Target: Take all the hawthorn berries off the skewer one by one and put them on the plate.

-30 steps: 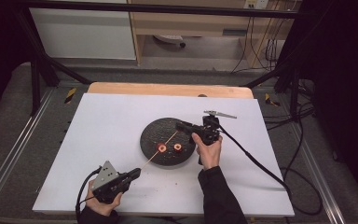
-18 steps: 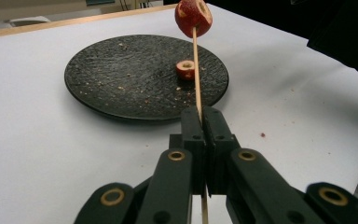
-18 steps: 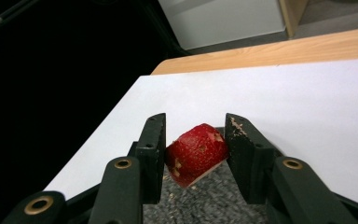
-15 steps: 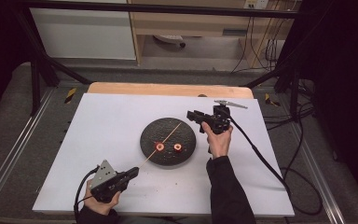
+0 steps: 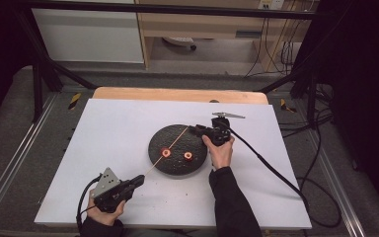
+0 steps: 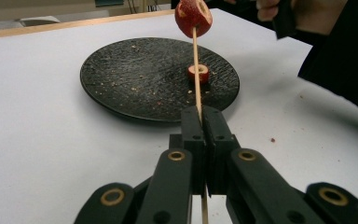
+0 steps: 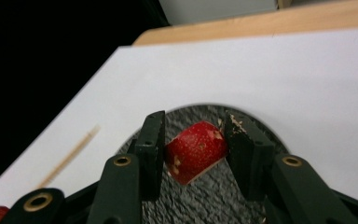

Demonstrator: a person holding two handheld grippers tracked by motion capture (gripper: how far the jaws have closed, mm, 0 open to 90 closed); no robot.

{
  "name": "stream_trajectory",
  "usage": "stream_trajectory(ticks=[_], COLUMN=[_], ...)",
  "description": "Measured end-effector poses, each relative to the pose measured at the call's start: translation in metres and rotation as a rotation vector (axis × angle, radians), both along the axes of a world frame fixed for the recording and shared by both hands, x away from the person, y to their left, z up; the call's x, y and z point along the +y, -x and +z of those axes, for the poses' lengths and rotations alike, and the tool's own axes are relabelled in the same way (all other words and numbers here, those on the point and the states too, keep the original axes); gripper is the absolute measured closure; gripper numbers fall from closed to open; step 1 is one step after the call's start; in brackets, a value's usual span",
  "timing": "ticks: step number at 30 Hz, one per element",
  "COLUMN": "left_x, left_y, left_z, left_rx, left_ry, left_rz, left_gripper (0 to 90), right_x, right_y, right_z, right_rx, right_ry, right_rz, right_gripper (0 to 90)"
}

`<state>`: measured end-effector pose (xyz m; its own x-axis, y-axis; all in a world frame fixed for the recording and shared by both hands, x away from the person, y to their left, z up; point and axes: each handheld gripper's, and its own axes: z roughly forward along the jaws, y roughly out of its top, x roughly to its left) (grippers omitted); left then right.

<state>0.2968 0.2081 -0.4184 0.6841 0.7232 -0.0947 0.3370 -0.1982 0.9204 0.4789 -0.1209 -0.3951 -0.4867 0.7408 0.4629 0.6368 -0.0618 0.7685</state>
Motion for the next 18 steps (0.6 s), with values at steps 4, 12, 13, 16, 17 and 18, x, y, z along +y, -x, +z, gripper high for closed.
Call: stream_trajectory(ticks=[4, 12, 13, 16, 17, 18], left_x=[0.0, -0.001, -0.001, -0.001, -0.001, -0.002], left_y=[0.0, -0.001, -0.001, -0.001, -0.001, -0.001], left_z=[0.0, -0.002, -0.002, -0.002, -0.002, -0.003], left_rx=[0.002, 0.008, 0.009, 0.011, 0.011, 0.011], left_ry=[0.0, -0.005, -0.005, -0.005, -0.005, -0.005], left_rz=[0.0, -0.002, -0.002, -0.003, -0.003, -0.003], left_gripper=[88.2, 88.2, 88.2, 88.2, 88.3, 88.2], right_x=[0.01, 0.021, 0.022, 0.023, 0.024, 0.024], right_y=[-0.002, -0.002, -0.002, -0.002, -0.002, -0.002], right_z=[-0.019, -0.043, -0.047, -0.051, -0.052, -0.053], right_rx=[0.03, 0.061, 0.07, 0.072, 0.073, 0.073], right_ry=[0.029, 0.088, 0.104, 0.127, 0.135, 0.14], right_rz=[0.021, 0.048, 0.062, 0.067, 0.07, 0.07], right_gripper=[60.3, 60.1, 59.9, 59.9, 59.9, 59.8])
